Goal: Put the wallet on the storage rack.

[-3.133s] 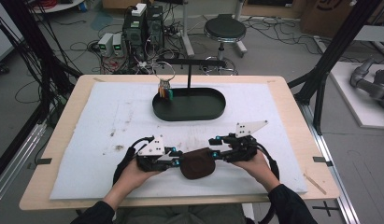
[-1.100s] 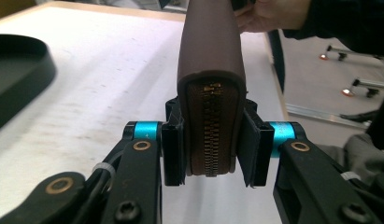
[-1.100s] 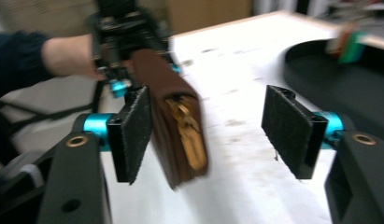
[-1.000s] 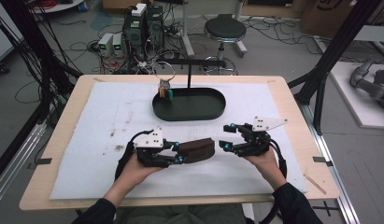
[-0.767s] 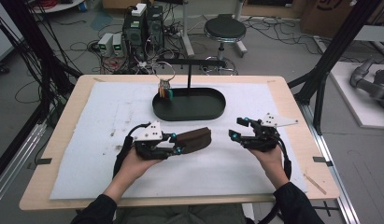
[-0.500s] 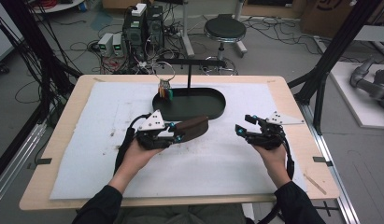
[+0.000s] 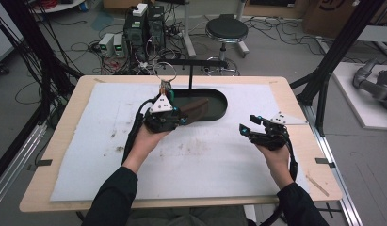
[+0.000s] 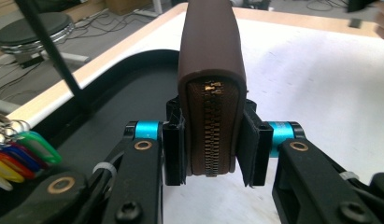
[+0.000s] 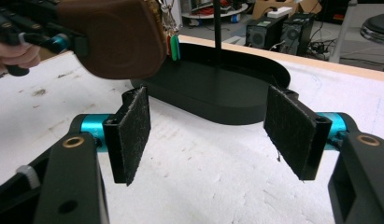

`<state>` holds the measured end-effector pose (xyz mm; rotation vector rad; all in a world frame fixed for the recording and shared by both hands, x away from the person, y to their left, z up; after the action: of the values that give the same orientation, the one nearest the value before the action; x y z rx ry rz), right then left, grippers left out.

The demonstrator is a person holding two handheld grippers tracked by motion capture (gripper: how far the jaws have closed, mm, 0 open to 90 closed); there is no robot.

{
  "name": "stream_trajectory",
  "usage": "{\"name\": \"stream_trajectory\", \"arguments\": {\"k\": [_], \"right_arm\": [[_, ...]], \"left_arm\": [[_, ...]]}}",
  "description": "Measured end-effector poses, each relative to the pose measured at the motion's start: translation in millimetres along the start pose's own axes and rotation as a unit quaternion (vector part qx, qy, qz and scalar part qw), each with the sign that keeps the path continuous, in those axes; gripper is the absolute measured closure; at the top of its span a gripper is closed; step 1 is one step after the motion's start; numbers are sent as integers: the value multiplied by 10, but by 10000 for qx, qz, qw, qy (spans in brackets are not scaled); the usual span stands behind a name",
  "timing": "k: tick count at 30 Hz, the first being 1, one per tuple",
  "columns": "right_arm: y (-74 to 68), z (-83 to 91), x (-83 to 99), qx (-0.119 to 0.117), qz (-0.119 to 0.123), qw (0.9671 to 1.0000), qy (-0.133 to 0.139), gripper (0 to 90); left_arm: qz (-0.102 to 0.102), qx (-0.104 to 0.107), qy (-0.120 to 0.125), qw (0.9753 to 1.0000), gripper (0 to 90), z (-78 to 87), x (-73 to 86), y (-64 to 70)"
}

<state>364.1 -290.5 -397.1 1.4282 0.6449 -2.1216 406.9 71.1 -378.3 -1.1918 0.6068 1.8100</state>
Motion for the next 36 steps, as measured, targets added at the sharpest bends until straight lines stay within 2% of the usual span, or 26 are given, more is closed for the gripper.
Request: {"name": "stream_trajectory", "arguments": {"k": [1, 2, 3, 8, 10, 13, 14, 15, 18, 19, 22, 23, 27, 36], "right_arm": [[3, 0, -1, 13, 10, 10000, 9, 325], [6, 1, -1, 26, 18, 10000, 22, 325], [7, 1, -2, 34, 27, 10000, 24, 325], [5, -4, 1, 32, 22, 10000, 1, 325], [0, -9, 0, 32, 38, 10000, 13, 325], [-1, -16, 2, 17, 53, 10000, -8, 325], [-1, -16, 2, 17, 53, 10000, -8, 325], [1, -21, 3, 19, 55, 10000, -4, 325], [1, -26, 4, 17, 55, 10000, -12, 325], [1, -27, 5, 20, 59, 10000, -7, 325], [0, -24, 2, 24, 80, 10000, 13, 325], [1, -24, 2, 27, 80, 10000, 15, 325], [-1, -27, 3, 27, 72, 10000, 14, 325], [-9, -32, 1, 32, 108, 9999, 21, 326]], "left_arm": [[66, -71, 0, 10000, 666, -45, -12, -69], [66, -71, 0, 10000, 667, -45, -12, -69], [63, -162, -52, 9998, 667, -101, -22, -139], [14, -258, -65, 9996, 669, -221, -24, -255], [66, -275, -52, 9996, 669, -303, -11, -324], [21, -361, -124, 9993, 669, -453, 22, -426], [21, -361, -124, 9993, 669, -453, 22, -426], [76, -391, -171, 9991, 669, -529, 45, -465], [94, -401, -246, 9989, 668, -605, 78, -494], [159, -432, -287, 9985, 668, -671, 120, -519], [236, -439, -308, 9983, 668, -720, 172, -550], [278, -508, -377, 9976, 668, -752, 216, -576], [358, -541, -358, 9973, 668, -773, 257, -612], [316, -563, -398, 9971, 667, -798, 280, -618]]}}
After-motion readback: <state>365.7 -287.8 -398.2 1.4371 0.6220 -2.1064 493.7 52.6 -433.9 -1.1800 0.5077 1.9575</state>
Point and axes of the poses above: each handheld gripper's, and its own axes: z roughly backward along the jaws, x roughly out of its underside, y roughly to its right, the point moved 2 cm from there along -z, roughly forward along the jaws, and after that the axes turned 3 degrees about x, right-handed, at the moved point
